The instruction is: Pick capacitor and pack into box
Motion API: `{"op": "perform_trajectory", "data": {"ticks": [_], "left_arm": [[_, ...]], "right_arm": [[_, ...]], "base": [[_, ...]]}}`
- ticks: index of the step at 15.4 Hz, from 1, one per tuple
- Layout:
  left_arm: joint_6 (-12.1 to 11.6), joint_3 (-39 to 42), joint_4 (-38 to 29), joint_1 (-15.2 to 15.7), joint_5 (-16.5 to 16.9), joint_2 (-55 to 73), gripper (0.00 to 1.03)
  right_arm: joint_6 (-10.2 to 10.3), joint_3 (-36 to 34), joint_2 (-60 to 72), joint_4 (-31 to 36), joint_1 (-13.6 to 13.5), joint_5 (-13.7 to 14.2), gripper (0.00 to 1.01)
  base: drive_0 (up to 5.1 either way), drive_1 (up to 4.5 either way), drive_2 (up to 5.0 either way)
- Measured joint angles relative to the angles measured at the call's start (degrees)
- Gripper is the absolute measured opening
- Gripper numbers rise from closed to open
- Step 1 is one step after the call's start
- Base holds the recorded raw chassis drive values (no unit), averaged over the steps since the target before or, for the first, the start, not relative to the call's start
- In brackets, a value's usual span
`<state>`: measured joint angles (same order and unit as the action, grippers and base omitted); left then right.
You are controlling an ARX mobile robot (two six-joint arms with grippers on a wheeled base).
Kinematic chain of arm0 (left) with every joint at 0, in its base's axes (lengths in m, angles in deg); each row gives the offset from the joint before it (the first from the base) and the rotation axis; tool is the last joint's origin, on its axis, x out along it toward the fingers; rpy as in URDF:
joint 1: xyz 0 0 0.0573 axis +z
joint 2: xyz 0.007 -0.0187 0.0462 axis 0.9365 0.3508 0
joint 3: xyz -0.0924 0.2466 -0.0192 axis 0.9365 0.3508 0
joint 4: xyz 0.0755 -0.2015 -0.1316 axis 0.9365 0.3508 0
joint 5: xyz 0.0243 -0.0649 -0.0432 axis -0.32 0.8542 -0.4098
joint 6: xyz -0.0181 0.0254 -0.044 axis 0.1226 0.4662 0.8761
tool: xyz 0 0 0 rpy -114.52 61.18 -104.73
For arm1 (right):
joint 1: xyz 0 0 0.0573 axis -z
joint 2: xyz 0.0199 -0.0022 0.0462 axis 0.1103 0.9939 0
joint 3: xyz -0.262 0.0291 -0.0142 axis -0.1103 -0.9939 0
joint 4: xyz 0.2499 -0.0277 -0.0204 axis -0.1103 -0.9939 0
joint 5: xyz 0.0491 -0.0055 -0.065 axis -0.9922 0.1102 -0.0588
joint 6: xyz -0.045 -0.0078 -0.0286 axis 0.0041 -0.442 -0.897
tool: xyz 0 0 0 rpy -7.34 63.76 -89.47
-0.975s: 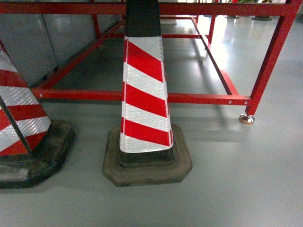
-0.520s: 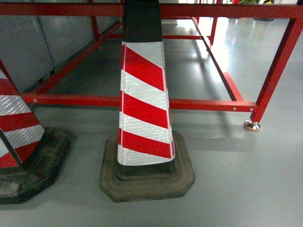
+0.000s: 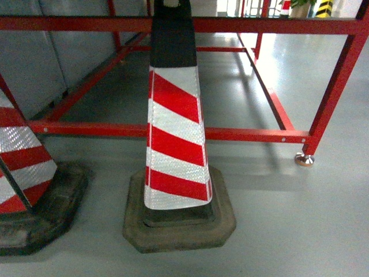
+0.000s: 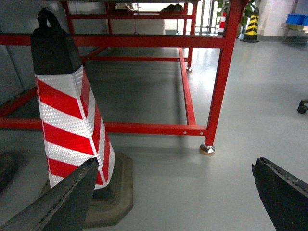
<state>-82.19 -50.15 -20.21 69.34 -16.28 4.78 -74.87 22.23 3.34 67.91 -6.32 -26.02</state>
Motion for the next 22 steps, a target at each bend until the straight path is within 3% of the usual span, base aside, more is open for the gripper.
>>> {"op": "perform_trajectory", "data": {"ticks": [22], "left_arm": [[-0.6,0.0,-0.3,0.0,0.1,0.0,0.44]], "right_arm": [[0.0,0.0,0.0,0.3,0.0,0.0,0.98]], "base": [[0.0,0.00,0.0]]}}
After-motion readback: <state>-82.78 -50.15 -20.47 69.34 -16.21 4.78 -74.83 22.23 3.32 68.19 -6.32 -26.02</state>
